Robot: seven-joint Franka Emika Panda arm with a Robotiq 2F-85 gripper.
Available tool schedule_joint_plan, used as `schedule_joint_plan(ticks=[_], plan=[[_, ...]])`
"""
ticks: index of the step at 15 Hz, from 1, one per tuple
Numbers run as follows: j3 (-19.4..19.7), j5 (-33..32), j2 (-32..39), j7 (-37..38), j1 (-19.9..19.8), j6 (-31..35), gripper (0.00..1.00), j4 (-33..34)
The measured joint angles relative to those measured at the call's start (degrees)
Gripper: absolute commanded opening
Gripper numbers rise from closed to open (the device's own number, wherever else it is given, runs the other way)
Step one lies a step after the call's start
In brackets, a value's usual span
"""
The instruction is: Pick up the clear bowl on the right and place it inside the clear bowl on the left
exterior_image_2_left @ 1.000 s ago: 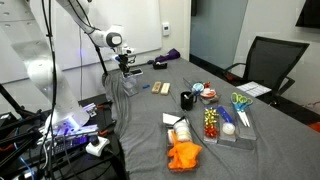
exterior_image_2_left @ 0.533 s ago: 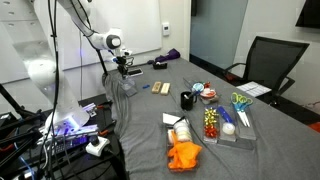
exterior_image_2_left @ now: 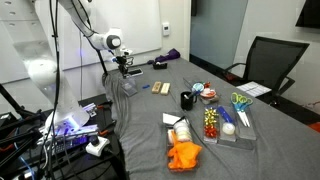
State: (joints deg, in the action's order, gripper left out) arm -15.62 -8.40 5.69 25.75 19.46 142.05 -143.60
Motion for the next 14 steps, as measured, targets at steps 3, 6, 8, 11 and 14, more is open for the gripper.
schedule_joint_plan(ticks=[3,6,8,11,14], plan=[[0.0,-0.6,0.0,0.7,0.0,1.7,0.01,0.0],[0.0,-1.8,0.2,1.4,0.0,2.2,0.01,0.0],[0.0,-2.6,0.5,2.1,0.1,2.3,0.01,0.0],[0.0,-4.2,1.0,3.4,0.2,2.4,0.01,0.0],[0.0,-5.6,1.5,5.1,0.5,2.5,0.01,0.0]])
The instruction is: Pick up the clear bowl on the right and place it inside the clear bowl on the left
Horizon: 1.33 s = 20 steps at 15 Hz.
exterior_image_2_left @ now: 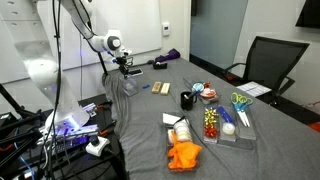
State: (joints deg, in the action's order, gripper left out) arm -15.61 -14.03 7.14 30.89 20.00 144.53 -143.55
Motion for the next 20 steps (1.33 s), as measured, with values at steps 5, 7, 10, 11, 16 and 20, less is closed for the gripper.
schedule_joint_plan(ticks=[5,7,10,11,16,20], plan=[[0.0,-0.4,0.9,1.2,0.4,1.2,0.01,0.2],[0.0,-0.4,1.4,1.3,0.6,1.7,0.32,0.3],[0.0,-0.4,2.3,1.4,0.9,1.7,0.51,0.7],[0.1,-0.4,2.4,1.4,1.0,1.7,0.59,0.8],[0.1,-0.4,2.5,1.4,1.2,1.7,0.93,0.9],[0.3,-0.3,2.5,1.4,1.2,1.7,1.00,0.9]])
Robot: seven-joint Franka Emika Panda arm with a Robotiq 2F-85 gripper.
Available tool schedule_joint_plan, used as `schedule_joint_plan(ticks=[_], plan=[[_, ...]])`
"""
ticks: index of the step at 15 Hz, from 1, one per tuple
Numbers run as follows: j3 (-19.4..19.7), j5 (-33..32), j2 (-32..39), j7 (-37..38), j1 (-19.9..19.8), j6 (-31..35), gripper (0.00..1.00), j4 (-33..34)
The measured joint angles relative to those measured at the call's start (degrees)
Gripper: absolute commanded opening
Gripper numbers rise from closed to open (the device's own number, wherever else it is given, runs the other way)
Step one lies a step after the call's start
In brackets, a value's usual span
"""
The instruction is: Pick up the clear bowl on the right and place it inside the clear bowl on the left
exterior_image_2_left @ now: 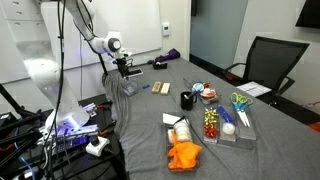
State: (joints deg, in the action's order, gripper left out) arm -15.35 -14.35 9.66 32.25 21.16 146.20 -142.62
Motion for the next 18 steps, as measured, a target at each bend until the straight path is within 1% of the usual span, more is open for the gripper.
schedule_joint_plan(ticks=[3,6,8,12,18], plan=[[0.1,0.3,0.0,-0.4,0.0,-0.2,1.00,0.1],[0.1,2.3,-0.3,-2.2,-0.3,-0.3,1.00,0.2],[0.2,4.3,-0.6,-4.5,-0.7,-0.3,1.00,0.2],[0.2,10.2,-1.7,-10.9,-2.0,-0.4,1.00,0.1],[0.2,14.9,-6.0,-16.6,-2.8,-2.9,1.00,0.0]])
